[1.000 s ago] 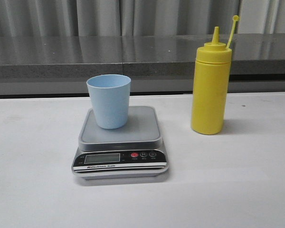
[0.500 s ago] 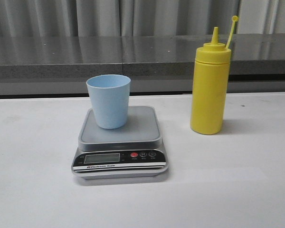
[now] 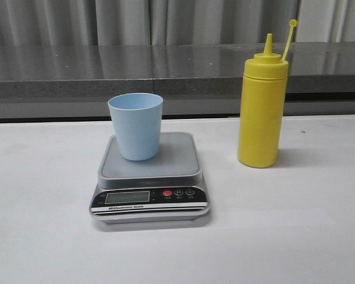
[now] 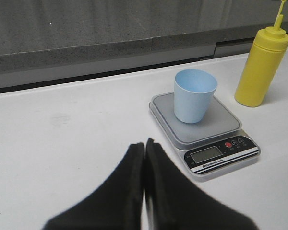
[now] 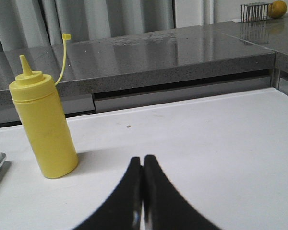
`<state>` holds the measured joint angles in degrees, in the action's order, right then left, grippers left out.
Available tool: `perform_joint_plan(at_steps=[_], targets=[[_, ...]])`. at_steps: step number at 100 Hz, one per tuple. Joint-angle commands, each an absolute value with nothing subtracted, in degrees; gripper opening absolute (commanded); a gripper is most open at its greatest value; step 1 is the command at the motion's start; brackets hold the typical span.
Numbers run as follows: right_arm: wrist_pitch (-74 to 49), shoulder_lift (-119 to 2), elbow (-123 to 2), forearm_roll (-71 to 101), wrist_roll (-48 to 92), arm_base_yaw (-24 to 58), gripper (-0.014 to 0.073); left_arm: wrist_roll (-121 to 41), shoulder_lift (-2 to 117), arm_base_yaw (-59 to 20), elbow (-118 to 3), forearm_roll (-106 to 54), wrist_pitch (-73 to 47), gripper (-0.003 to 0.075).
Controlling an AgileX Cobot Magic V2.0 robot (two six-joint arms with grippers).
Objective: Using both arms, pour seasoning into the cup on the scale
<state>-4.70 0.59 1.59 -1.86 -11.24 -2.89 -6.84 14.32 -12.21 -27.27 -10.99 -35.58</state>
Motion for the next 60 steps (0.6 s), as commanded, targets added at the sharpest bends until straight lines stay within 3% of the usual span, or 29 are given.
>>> perform_joint_plan(at_steps=[1,60], targets=[[-0.6,1.9,0.8,-2.03,-9.72,-3.34,-0.0068,-6.6,14.85,-12.1,-28.82,-11.72,-31.58,-0.002],[-1.69,1.9,0.75,-2.04,-6.01,-3.34,-0.0068,-6.6,14.85,-12.1,-28.82,-11.72,-31.58,-0.002]])
